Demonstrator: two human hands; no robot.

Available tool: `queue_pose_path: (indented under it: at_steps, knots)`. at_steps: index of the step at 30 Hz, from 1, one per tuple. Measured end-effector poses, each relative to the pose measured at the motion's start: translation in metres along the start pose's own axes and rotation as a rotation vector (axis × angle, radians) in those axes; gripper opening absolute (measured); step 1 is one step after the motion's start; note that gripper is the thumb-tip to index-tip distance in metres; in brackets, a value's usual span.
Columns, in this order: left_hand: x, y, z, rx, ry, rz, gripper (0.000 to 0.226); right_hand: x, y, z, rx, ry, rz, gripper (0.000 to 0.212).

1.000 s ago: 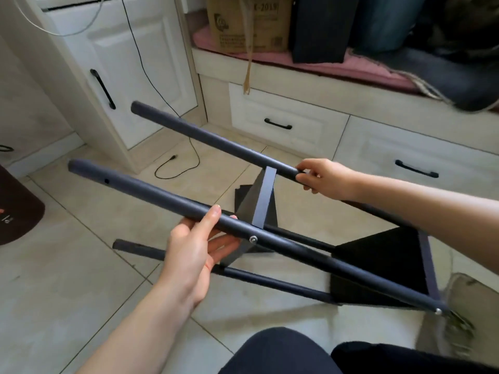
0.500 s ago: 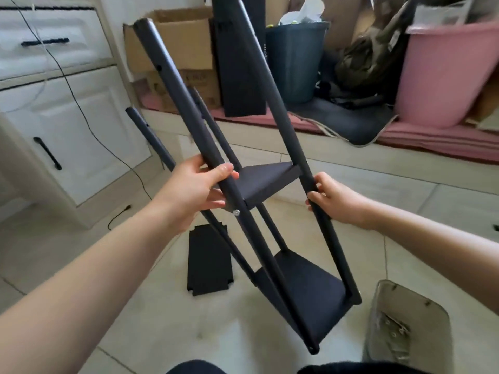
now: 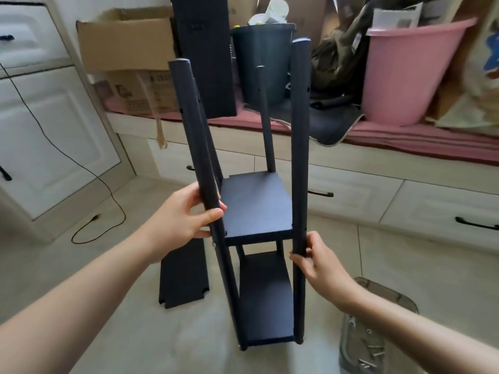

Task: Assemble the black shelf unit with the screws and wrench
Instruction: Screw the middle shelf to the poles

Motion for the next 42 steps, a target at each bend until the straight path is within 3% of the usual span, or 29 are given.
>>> queue_pose_path:
  at_steps: [5,8,17,22,24,26,31,36,39,42]
  knots:
    - [0.007,0.004,-0.011,0.066,0.075,-0.039,0.023,0.012,-0.018,0.019,-0.012,0.048,-0.011,0.022]
    - [0.009,0.002,-0.019,0.095,0.144,-0.001,0.030,0.024,-0.027,0.024,0.008,0.080,-0.059,0.036]
    - [0.004,-0.020,-0.049,0.053,0.141,0.115,0.032,0.045,-0.032,0.034,0.062,0.062,-0.075,0.040]
    - [0.002,-0.033,-0.064,0.035,0.116,0.191,0.027,0.040,-0.032,0.028,0.089,0.048,-0.288,0.029]
    - [0.003,-0.036,-0.068,0.019,0.108,0.247,0.027,0.036,-0.030,0.025,0.229,0.161,-0.372,0.044]
    - [0.007,-0.041,-0.074,-0.028,0.088,0.314,0.025,0.036,-0.025,0.025,0.478,0.398,-0.348,0.052]
    - [0.021,-0.065,-0.110,-0.231,0.171,0.368,0.040,0.036,-0.003,0.011,0.791,0.799,-0.179,0.013]
    - [0.029,-0.074,-0.121,-0.287,0.117,0.322,0.026,0.049,0.007,0.004,0.830,0.759,-0.114,0.011]
    - [0.029,-0.073,-0.120,-0.297,0.115,0.332,0.028,0.052,0.008,0.008,0.809,0.732,-0.091,0.034]
    - [0.030,-0.073,-0.118,-0.281,0.130,0.325,0.027,0.051,0.009,0.007,0.760,0.754,-0.112,0.043]
Point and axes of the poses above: each hand's wrist, its own y-axis towards the middle knuckle, its own x-axis out of the palm, z = x × y, the point moved 4 cm from there along y, towards the middle knuckle, and after that the axes turned 13 degrees about z, right-handed, at the moved point
